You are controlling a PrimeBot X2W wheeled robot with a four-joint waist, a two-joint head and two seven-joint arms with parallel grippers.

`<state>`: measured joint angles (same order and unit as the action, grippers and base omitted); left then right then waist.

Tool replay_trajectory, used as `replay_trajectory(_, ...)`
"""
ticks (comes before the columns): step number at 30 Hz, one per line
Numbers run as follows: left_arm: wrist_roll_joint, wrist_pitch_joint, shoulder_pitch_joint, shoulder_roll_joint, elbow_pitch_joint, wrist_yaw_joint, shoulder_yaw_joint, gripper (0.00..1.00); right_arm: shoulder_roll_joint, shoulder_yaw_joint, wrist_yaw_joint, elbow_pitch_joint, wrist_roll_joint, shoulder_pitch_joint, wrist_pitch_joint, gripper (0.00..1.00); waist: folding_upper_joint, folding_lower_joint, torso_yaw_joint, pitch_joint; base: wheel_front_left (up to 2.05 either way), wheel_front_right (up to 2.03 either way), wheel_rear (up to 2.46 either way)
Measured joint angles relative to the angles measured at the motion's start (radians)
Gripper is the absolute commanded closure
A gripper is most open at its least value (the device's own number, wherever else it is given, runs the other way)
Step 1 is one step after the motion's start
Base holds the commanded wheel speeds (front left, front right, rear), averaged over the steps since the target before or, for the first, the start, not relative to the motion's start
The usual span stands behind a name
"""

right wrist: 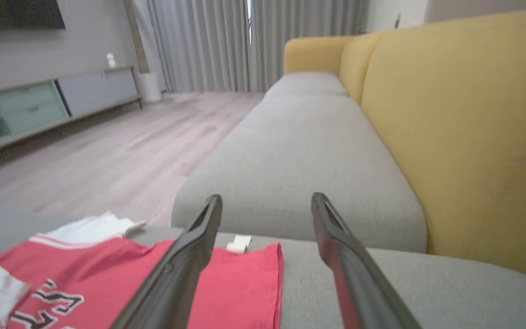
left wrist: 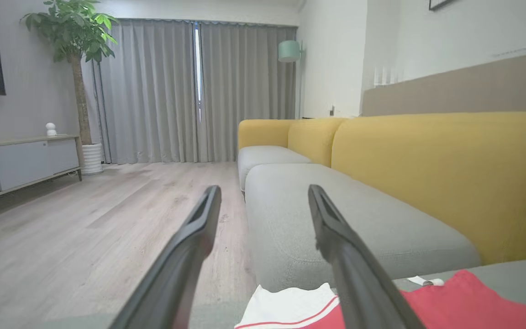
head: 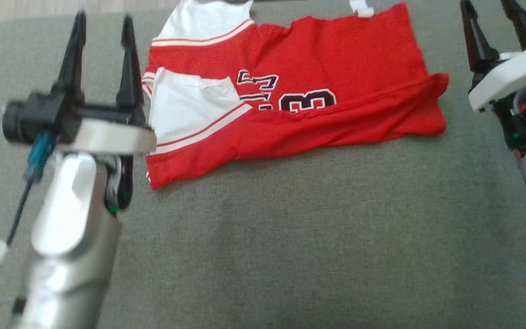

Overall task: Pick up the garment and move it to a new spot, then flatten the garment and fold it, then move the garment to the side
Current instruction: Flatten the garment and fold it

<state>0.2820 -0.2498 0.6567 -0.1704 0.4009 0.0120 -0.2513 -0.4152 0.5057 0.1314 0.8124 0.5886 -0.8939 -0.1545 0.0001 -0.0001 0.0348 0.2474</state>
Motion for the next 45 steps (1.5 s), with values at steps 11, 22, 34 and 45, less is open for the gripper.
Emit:
replay_trajectory(11,0.022,-0.007,-0.393,0.1,-0.217,0.022,0.089,0.0,0.156,-0.344,0.0,-0.259,-0.183,0.388,-0.097,0.0,0.0,-0.0001,-0.026,-0.115,0.0,0.0,0.0)
replay_trajectory(22,0.008,-0.007,-0.501,0.12,-0.207,0.014,0.091,0.0,0.302,-0.46,0.0,-0.39,-0.344,0.661,-0.092,0.0,0.0,0.0,-0.042,-0.14,0.0,0.0,0.0)
replay_trajectory(34,-0.012,0.065,-0.4,0.12,0.071,0.051,0.09,0.0,0.316,-0.477,0.0,-0.501,-0.37,0.648,-0.041,0.0,0.0,0.0002,-0.06,-0.075,0.0,0.0,0.0)
replay_trajectory(45,-0.018,0.207,-0.302,0.086,0.265,0.102,0.11,0.0,0.327,-0.458,0.0,-0.513,-0.369,0.63,-0.039,0.0,0.0,0.0002,-0.096,-0.025,0.0,0.0,0.0)
